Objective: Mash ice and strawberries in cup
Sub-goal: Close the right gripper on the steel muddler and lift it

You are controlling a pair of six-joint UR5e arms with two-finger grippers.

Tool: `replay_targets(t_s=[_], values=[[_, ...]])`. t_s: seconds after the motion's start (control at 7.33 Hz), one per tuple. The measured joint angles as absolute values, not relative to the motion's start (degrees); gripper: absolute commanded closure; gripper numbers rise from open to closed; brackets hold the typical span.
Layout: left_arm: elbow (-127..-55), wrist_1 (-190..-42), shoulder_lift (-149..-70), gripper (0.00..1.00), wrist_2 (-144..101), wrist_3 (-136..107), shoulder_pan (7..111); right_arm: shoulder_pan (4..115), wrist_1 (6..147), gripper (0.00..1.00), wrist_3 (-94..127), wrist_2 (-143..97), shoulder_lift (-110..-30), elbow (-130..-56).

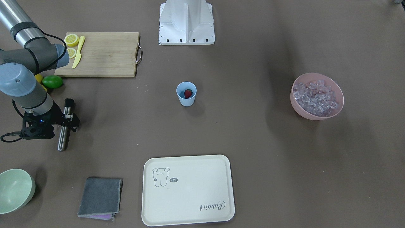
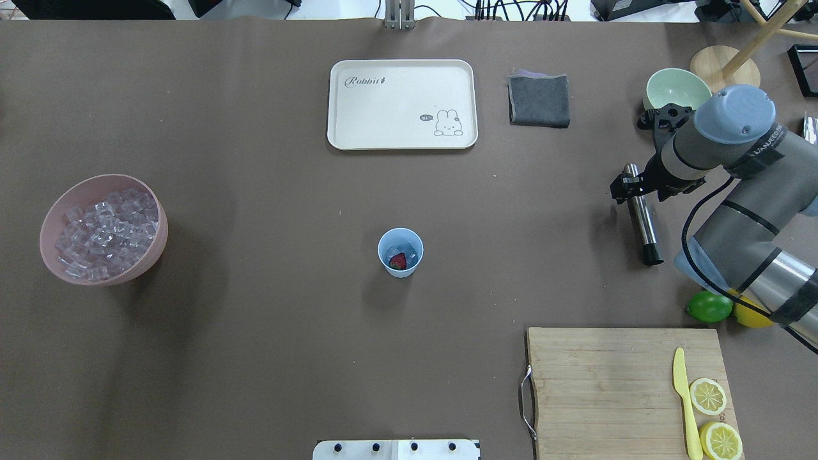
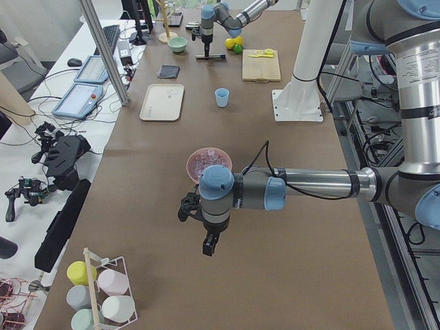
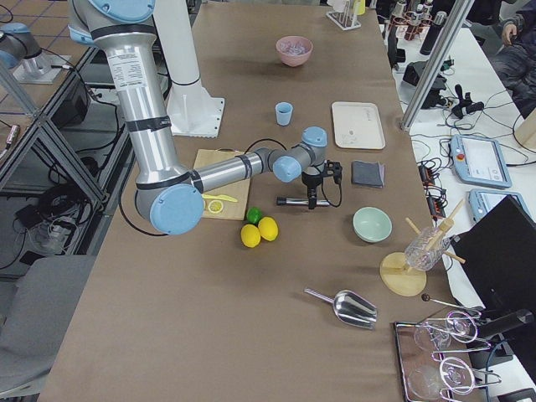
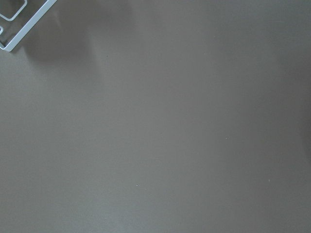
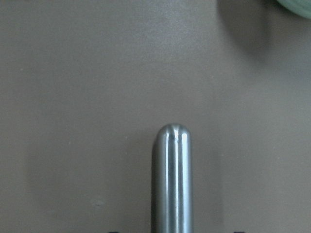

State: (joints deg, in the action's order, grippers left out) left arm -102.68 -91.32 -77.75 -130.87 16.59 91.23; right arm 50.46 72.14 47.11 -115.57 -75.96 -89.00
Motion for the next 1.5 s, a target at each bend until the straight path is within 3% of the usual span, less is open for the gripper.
replay_targets(t_s=[0.41,0.55,0.68,1.23,1.5], values=[[-102.77,-91.37,-77.78,0.02,-130.87,16.55,91.21,51.11,72.16,0.25,47.58,-115.67,-75.19,-87.41],[-102.80,-91.40,-77.78,0.02,-130.87,16.58,91.20,51.13,72.16,0.58,47.67,-115.67,-74.84,-86.89],[-102.82,-91.40,-77.78,0.02,-130.87,16.60,91.20,51.15,72.16,1.00,47.73,-115.66,-74.70,-86.70],[-102.73,-91.39,-77.77,0.02,-130.79,16.61,91.23,50.61,72.08,1.00,46.69,-115.70,-74.24,-87.20],[-102.62,-91.35,-77.71,0.02,-130.84,16.61,91.23,52.12,72.07,1.00,42.82,-115.82,-70.10,-89.11]])
